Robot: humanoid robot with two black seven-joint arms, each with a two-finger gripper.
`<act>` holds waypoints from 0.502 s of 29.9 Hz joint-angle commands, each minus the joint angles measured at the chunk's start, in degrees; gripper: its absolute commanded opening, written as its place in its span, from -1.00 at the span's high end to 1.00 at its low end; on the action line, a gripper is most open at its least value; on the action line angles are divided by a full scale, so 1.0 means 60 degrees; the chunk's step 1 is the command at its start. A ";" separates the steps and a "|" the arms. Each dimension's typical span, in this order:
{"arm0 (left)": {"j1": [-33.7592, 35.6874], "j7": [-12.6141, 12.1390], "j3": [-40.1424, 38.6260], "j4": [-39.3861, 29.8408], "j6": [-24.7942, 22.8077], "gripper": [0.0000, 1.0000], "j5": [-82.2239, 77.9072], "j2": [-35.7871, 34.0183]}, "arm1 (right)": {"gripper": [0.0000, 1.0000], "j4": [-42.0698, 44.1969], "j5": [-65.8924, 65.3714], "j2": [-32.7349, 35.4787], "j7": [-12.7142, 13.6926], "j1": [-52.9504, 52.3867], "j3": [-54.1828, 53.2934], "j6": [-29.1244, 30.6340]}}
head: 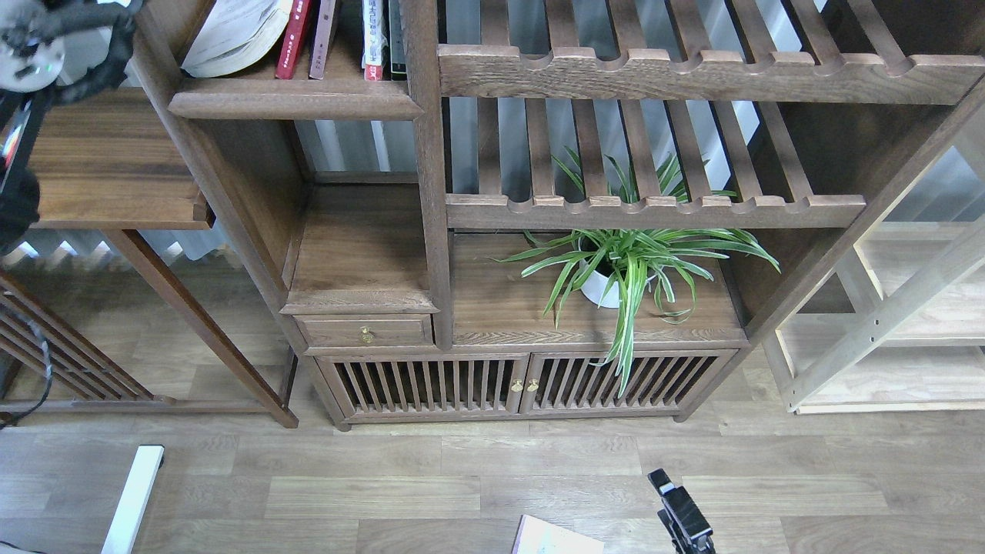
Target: Organize books on shelf
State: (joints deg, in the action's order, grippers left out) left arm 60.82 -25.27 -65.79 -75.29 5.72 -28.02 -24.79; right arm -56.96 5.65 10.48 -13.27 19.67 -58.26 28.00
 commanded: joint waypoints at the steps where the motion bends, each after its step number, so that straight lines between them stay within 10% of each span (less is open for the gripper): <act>1: -0.0789 -0.0167 -0.0591 -0.0765 -0.0045 0.13 0.0012 -0.0072 | -0.98 -0.0013 0.0010 0.0011 0.0013 -0.0230 -0.0001 0.0000; 15: -0.4655 -0.0256 -0.2715 -0.2979 -0.2356 0.13 0.0114 -0.0190 | -0.98 -0.0174 -0.0005 -0.0004 0.0072 -0.0451 0.0292 0.0000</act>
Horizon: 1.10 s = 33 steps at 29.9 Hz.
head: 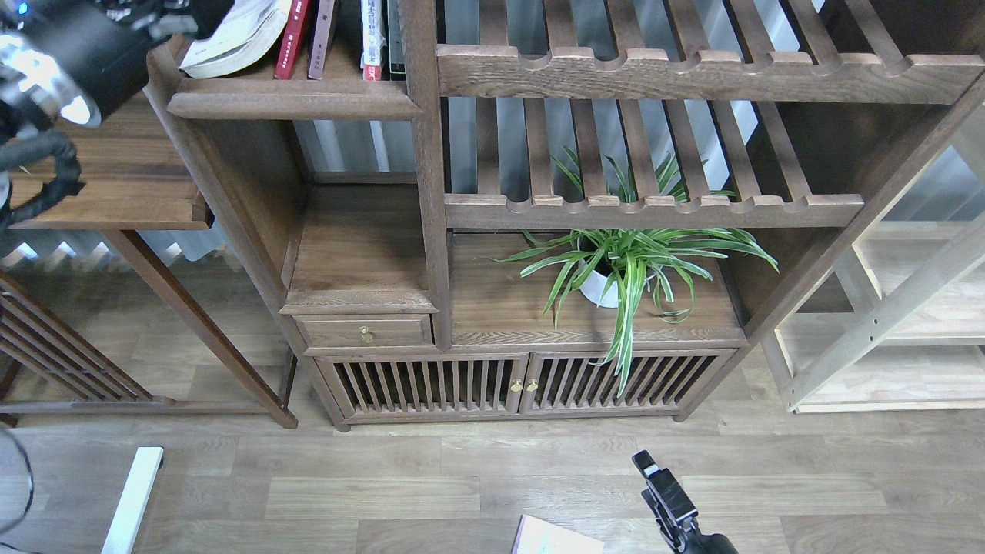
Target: Organize books on shelf
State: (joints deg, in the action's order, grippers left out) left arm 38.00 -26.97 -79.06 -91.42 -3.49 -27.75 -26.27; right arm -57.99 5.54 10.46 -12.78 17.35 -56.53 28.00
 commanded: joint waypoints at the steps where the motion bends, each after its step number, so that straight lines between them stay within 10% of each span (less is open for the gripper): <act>1: -0.1130 0.0043 -0.0664 -0.0306 -0.1072 0.12 0.0113 0.0086 | -0.98 -0.0003 0.0013 -0.0014 -0.0009 -0.0065 0.0003 0.0000; 12: -0.4031 0.0731 -0.1486 -0.0306 -0.4086 0.10 0.1547 0.0569 | -0.98 -0.0295 0.0013 -0.0073 0.0006 -0.0416 0.0032 0.0000; 33: -0.5601 0.1053 -0.0725 0.1744 -0.4086 -0.41 0.2090 0.3104 | -0.98 -0.2376 0.0057 -0.0263 0.0006 -0.2598 -0.0085 -0.1267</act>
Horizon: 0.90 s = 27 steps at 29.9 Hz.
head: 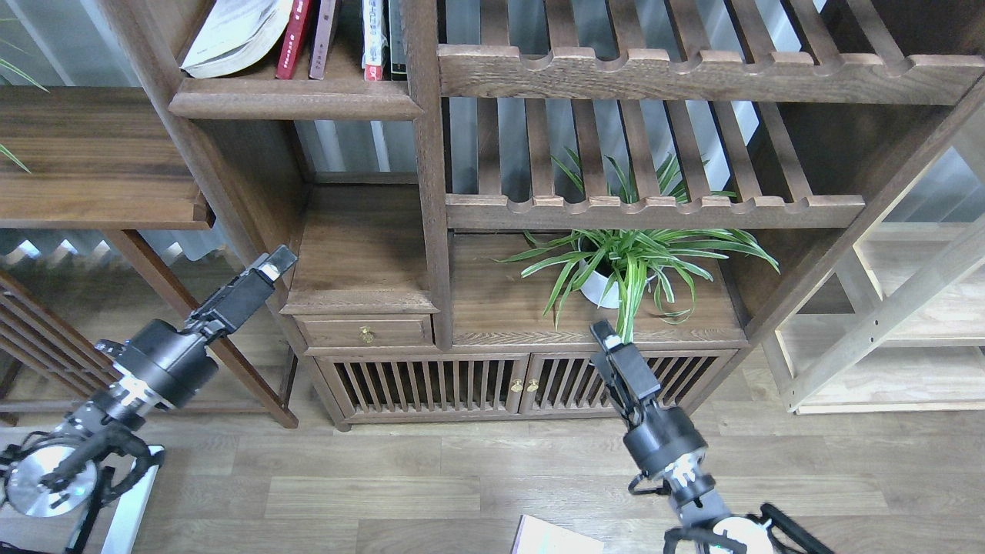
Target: Organize books on shelf
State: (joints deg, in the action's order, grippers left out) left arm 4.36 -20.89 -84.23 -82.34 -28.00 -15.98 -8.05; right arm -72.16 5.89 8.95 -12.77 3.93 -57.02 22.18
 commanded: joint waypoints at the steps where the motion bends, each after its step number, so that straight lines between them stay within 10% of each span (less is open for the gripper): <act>1: 0.0020 0.0040 0.0181 0.0232 0.0000 -0.41 0.0201 0.0067 | -0.98 -0.0044 -0.0001 -0.0012 -0.0011 -0.0507 -0.0018 -0.0428; 27: 0.0313 -0.0092 0.0987 0.0423 0.0000 -0.46 0.2018 0.0008 | -0.92 -0.0542 0.0043 -0.0641 -0.0011 -0.1490 -0.0004 -0.1381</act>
State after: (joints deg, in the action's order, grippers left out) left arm 5.97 -21.43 -78.24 -79.81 -28.00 -4.07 -7.84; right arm -75.26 6.15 5.46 -12.75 -5.21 -57.14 13.82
